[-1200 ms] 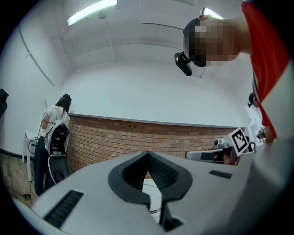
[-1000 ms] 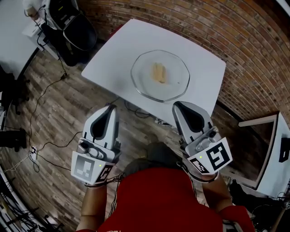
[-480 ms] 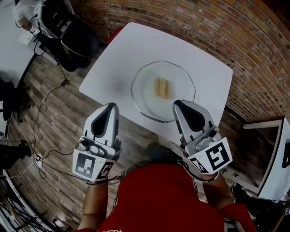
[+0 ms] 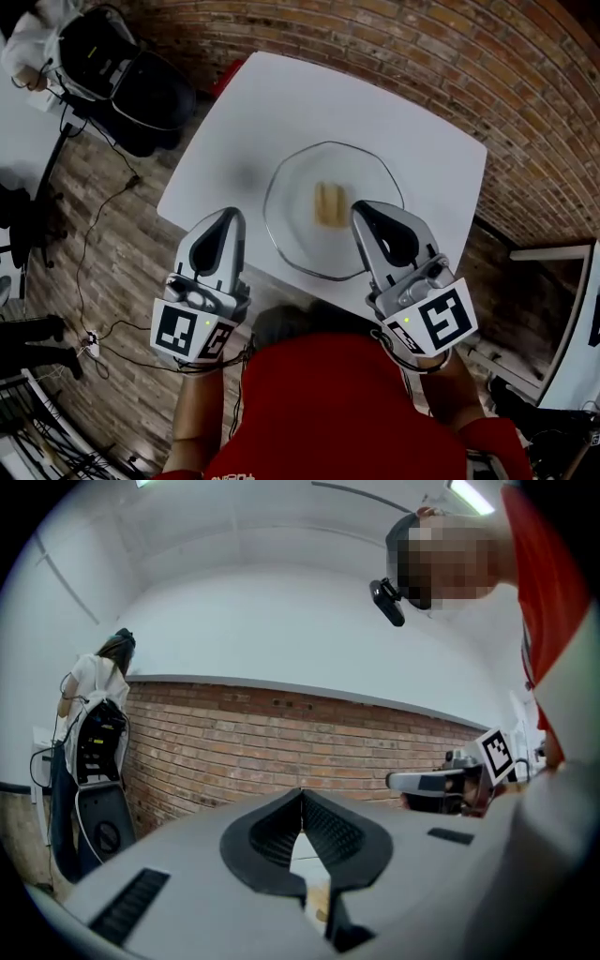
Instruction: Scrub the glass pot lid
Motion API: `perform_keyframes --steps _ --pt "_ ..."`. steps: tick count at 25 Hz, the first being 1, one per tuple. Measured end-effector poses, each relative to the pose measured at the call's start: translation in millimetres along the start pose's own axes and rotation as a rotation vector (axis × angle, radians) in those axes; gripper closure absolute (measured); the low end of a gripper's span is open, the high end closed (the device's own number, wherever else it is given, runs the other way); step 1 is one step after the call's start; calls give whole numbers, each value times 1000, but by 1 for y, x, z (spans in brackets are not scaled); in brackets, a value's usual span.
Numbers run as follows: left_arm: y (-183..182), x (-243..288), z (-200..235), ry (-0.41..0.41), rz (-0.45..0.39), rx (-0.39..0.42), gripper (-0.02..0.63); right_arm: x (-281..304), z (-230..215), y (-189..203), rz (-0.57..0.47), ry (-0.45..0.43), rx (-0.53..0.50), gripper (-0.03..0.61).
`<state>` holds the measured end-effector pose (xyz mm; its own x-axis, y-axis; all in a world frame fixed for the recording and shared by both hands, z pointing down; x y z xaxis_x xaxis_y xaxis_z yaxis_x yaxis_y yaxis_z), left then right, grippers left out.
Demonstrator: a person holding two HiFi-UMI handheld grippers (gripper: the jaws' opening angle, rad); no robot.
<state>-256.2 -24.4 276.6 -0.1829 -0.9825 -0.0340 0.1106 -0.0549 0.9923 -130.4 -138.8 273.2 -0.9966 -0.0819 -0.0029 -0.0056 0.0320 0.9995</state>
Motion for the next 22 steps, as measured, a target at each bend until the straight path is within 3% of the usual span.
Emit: perform_keyframes --steps 9,14,20,22 --pt "57 52 40 77 199 -110 595 24 -27 40 148 120 22 548" --pt "100 80 68 169 366 -164 595 43 -38 79 289 240 82 548" --pt "147 110 89 321 572 -292 587 59 -50 121 446 360 171 546" --pt "159 115 90 377 639 -338 460 62 -52 134 494 386 199 544"
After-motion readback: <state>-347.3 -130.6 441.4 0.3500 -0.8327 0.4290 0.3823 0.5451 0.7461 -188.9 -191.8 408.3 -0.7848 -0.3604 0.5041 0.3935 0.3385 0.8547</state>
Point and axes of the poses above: the fingertips, and each gripper's own axes: x forward along the fingers, z to its left, y out of its underside, the point moved 2 cm from there along -x, backward along the fingers, and after that the axes turned 1 degree about -z, right-handed, at the moved point
